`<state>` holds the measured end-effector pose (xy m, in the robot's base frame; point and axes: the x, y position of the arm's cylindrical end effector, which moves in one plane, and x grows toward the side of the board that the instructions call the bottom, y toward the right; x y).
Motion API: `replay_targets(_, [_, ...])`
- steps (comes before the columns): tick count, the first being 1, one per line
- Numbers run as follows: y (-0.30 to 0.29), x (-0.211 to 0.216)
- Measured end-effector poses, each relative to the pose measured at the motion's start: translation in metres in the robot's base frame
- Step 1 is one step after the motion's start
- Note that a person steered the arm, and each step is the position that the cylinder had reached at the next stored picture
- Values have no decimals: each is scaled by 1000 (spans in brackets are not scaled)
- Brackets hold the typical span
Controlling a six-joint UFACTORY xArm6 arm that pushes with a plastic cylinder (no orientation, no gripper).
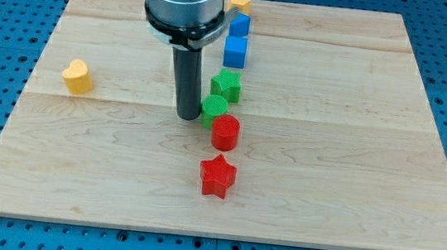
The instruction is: Slide the yellow heart towards the blue cube
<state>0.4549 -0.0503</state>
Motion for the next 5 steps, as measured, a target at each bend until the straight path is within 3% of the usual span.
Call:
replay_targets(1, [0,0])
replay_targets(2, [-42,13])
replay_targets(3, [-125,38])
replay_targets(4, [-189,-1])
replay_targets(5, [-201,-29])
